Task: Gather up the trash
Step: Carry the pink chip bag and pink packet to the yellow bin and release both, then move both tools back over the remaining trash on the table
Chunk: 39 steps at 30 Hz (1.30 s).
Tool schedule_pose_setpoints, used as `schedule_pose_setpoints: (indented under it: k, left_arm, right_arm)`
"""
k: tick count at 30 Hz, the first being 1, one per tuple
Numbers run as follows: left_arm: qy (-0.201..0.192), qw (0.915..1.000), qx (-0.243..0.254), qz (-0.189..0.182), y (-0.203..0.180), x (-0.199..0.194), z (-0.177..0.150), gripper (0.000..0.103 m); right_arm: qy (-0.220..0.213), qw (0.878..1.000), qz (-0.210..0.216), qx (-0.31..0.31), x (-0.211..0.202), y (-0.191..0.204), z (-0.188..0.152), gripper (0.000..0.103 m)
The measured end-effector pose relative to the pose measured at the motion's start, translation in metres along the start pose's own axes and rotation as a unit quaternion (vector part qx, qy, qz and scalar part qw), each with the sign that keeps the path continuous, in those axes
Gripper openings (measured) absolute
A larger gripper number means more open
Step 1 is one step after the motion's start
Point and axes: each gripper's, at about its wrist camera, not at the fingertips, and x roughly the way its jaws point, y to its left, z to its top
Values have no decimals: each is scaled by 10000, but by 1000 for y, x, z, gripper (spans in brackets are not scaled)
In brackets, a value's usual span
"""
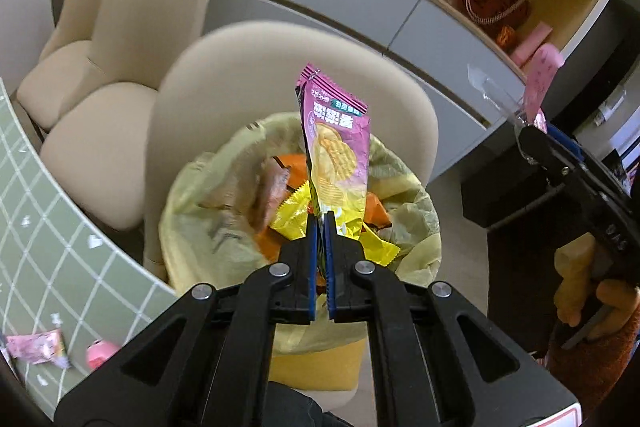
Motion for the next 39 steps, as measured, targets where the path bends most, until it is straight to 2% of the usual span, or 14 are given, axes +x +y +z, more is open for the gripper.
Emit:
schedule_pose_setpoints:
  k: [9,12,23,26,34,39]
  left_arm:
    - [118,9999,25,-58,-3,25,4,4]
    - [142,9998,-62,-79,2,25,2,18]
    - [-182,9993,-143,286,12,-20,-14,27]
    - [-298,9988,-132,372,10,-33,-26,28]
    - [-166,9992,-116,341,5,-49,-60,30]
    - [-69,9994,-55,330,5,-59,-77,31]
  right_arm:
    - [230,9997,-34,87,17,-3,-8,45]
    - [302,9995,20,110,23,-2,-12,45]
    - [686,9970,350,69,56,21,-24,45]
    - [860,9953,434,75,71,26,-30,45]
    - [1185,9919,454,104,97,34,-45,45]
    - [1230,9912,456,147,104,34,-51,45]
